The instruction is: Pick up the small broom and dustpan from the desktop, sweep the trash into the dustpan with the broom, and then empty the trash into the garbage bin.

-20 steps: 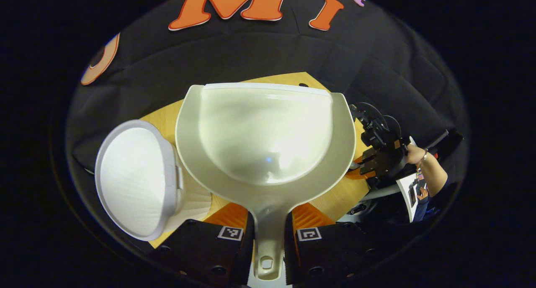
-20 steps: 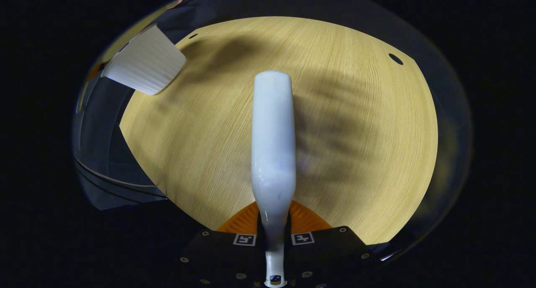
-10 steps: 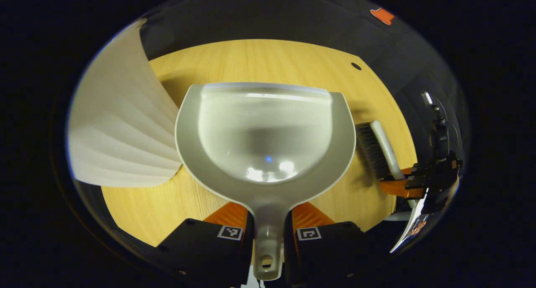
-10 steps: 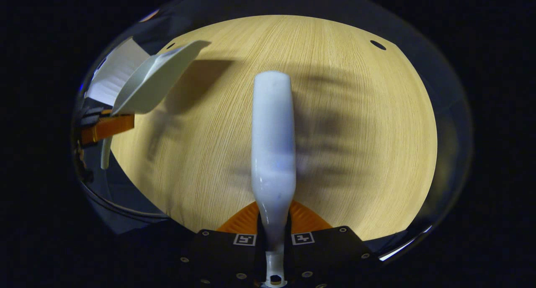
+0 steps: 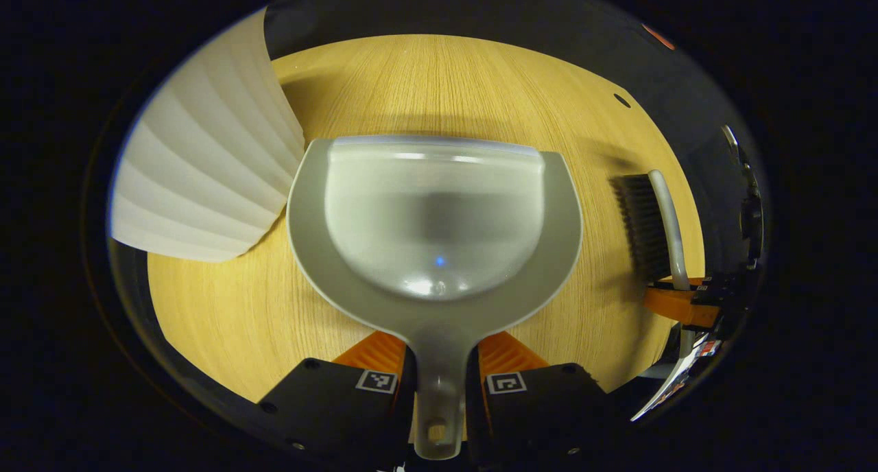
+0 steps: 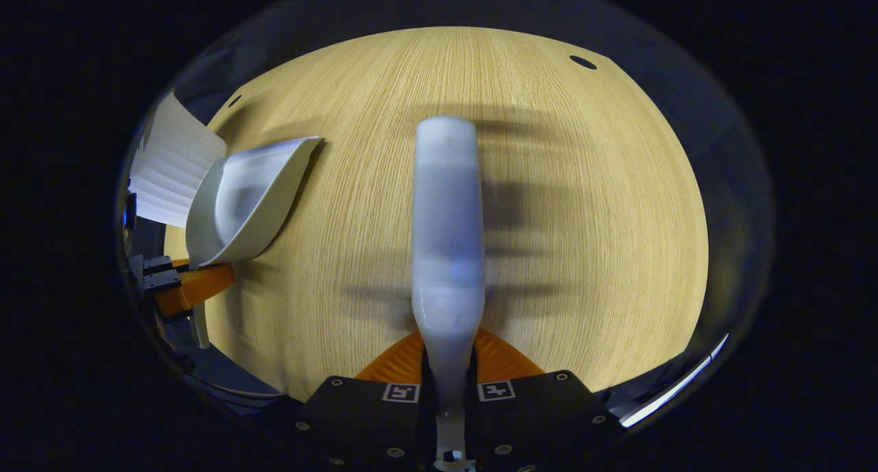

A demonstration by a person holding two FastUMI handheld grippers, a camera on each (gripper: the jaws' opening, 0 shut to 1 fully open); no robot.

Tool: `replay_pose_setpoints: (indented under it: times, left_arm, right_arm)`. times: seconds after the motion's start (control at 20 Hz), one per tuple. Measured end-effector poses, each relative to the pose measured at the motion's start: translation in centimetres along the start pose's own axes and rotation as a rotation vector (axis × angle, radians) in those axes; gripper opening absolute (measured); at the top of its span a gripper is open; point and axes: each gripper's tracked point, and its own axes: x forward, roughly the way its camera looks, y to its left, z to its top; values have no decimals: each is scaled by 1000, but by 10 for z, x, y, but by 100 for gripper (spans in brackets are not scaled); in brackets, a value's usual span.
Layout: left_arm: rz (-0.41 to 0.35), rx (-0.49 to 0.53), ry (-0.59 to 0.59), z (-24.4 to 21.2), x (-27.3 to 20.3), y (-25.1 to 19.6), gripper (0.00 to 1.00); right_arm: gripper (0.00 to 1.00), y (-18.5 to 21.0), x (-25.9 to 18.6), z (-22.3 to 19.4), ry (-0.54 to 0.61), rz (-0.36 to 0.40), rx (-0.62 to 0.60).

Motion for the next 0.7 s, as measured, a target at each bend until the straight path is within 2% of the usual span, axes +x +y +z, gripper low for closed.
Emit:
replay_pose_setpoints:
  times: [0.25, 0.3, 0.45, 0.5, 0.55, 0.6, 0.65, 0.7]
  left_arm:
    - [24, 18, 12, 68, 20, -2, 38]
    - [28, 21, 13, 83, 25, -2, 36]
    - [18, 14, 19, 129, 38, -1, 38]
    - [15, 14, 19, 147, 44, 0, 45]
    - [15, 14, 19, 165, 48, 2, 52]
    - [20, 16, 15, 184, 52, 4, 79]
    - [17, 19, 10, 206, 55, 5, 88]
    - [13, 24, 7, 226, 62, 7, 99]
  right_arm:
    - [16, 2, 8, -5, 7, -14, 12]
    - [17, 2, 10, -7, 6, -17, 16]
    - [21, 3, 11, -7, -1, -11, 48]
    - [32, 5, 11, -5, -5, 2, 69]
    - [24, 6, 10, -5, -9, 14, 88]
    - [29, 7, 9, -5, -18, 27, 99]
    - [33, 10, 9, -3, -26, 45, 111]
    - [43, 14, 8, -2, -32, 66, 127]
